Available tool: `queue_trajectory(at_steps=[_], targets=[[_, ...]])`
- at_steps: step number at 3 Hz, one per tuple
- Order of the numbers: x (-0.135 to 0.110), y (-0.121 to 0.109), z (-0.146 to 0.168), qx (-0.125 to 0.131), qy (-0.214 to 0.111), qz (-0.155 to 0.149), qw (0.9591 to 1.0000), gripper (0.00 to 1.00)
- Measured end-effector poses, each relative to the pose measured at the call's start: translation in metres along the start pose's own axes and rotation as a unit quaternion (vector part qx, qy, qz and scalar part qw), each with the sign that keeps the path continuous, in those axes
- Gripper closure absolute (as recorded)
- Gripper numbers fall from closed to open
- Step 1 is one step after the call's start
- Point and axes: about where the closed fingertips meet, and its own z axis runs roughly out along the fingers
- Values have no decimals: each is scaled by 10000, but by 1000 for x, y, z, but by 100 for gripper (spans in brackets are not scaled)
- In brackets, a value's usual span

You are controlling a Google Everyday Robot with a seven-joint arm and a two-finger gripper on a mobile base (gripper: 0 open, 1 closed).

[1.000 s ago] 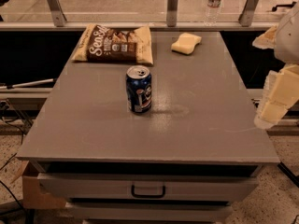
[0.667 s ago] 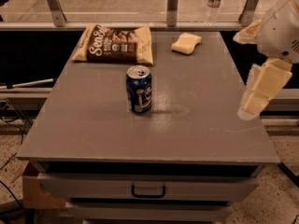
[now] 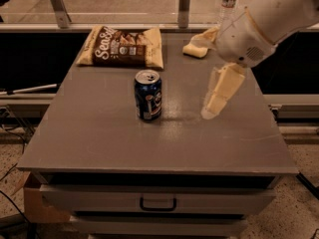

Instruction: Pick pepsi can

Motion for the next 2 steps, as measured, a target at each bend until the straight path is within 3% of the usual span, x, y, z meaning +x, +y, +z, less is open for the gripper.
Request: queue_trajectory(at_steps=[1,2], targets=[[-25,-12,34,-217,-450,-257,9984,0],[-49,-19,68,-502,-847,-464,9941,0]])
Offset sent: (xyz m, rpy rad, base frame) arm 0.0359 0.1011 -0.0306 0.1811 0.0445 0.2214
